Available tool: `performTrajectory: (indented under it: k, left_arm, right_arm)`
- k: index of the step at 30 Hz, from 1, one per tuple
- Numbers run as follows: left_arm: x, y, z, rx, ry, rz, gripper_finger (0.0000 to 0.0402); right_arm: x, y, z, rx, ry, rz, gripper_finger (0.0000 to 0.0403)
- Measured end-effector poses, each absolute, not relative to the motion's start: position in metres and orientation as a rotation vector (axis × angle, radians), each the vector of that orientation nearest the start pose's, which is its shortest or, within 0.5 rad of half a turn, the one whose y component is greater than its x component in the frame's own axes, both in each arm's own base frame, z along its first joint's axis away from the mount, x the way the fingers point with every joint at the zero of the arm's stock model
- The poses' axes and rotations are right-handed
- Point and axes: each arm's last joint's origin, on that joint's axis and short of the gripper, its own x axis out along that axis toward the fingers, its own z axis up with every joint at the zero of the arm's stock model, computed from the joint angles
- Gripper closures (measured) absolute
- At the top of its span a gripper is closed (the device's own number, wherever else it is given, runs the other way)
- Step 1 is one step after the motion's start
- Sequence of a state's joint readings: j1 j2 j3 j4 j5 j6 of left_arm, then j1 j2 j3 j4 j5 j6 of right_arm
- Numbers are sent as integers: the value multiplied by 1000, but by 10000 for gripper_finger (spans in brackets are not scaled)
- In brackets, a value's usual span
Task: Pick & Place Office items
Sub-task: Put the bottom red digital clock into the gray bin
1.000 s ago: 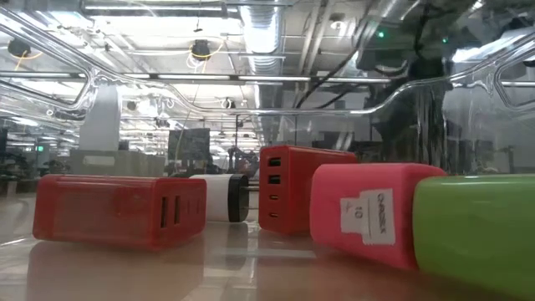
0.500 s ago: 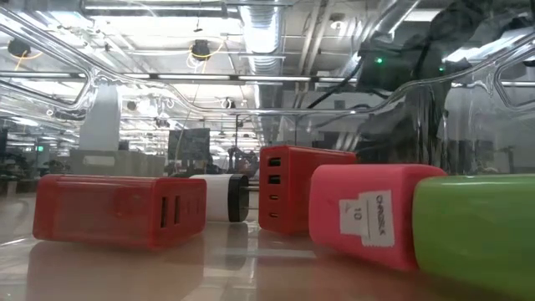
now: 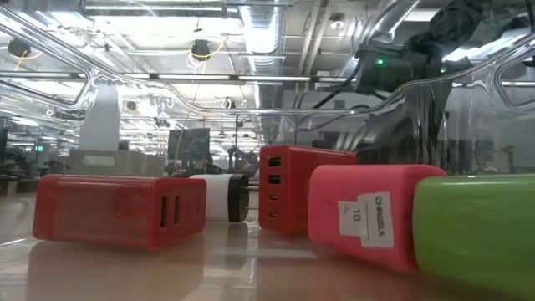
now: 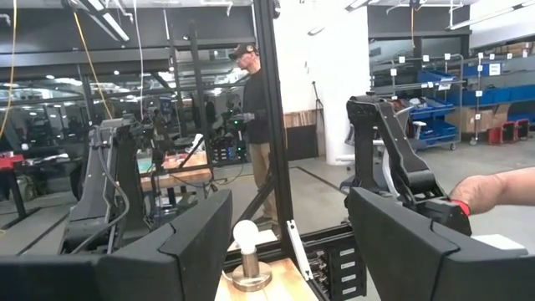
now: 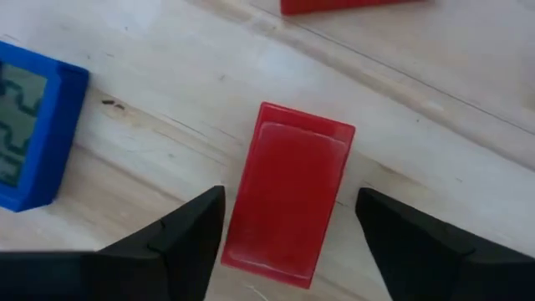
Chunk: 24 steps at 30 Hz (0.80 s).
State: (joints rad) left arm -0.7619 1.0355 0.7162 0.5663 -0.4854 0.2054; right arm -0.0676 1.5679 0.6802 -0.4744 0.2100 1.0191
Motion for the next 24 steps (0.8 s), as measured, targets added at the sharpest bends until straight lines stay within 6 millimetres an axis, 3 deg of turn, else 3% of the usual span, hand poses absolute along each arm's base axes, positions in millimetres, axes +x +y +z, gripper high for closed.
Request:
performTrajectory:
  k: [10,20,24]
  left_arm:
    - [174,-147,334,57,-230,-253,166]
    - [174,-148,330,84,-194,-257,166]
    - [175,-149,321,225,-134,-260,166]
  right_arm:
    - [239,-10,116,663,1119,-938,258]
    - [234,-8,128,605,1113,-870,258]
    - [230,1,142,599,1078,-803,249]
